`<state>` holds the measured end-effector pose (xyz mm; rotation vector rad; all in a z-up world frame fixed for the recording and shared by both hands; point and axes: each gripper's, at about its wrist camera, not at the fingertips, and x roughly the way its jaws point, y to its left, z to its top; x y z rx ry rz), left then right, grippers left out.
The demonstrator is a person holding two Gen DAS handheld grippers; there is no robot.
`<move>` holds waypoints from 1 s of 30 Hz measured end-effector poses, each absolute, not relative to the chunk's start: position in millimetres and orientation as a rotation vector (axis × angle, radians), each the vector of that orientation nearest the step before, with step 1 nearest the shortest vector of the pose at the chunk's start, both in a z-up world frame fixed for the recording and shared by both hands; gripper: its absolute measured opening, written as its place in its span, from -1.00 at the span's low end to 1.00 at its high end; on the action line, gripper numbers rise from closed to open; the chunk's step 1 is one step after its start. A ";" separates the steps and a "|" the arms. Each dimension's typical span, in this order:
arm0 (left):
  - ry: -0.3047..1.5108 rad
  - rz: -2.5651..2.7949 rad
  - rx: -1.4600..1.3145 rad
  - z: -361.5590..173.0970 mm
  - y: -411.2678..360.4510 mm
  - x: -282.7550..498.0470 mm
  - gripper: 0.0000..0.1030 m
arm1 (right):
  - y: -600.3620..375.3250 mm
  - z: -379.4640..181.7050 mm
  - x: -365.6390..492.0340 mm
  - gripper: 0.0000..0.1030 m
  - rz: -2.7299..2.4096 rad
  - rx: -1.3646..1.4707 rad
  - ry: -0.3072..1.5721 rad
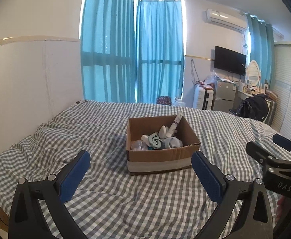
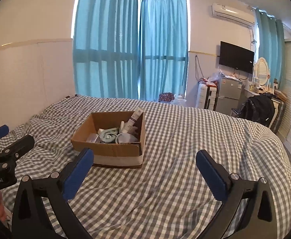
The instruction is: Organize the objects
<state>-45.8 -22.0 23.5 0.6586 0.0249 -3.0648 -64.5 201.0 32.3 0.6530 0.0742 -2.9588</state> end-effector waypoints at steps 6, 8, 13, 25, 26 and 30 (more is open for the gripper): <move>0.018 -3.049 0.665 20.5 -20.5 -46.5 1.00 | 203.9 27.7 -66.7 1.00 -2.953 0.665 0.035; 0.006 -3.047 0.671 18.7 -19.2 -46.9 1.00 | 202.2 26.0 -67.8 1.00 -2.950 0.670 0.032; -0.068 -3.019 0.703 14.3 -12.8 -47.5 1.00 | 200.5 22.2 -68.2 1.00 -2.923 0.696 0.010; -0.040 -3.018 0.719 14.6 -15.3 -44.1 1.00 | 193.2 21.9 -62.7 1.00 -2.927 0.689 0.034; -0.037 -3.017 0.718 14.7 -15.8 -44.2 1.00 | 192.4 22.4 -63.4 1.00 -2.928 0.689 0.037; -0.026 -3.023 0.713 16.3 -16.5 -44.1 1.00 | 190.8 23.4 -63.5 1.00 -2.928 0.684 0.047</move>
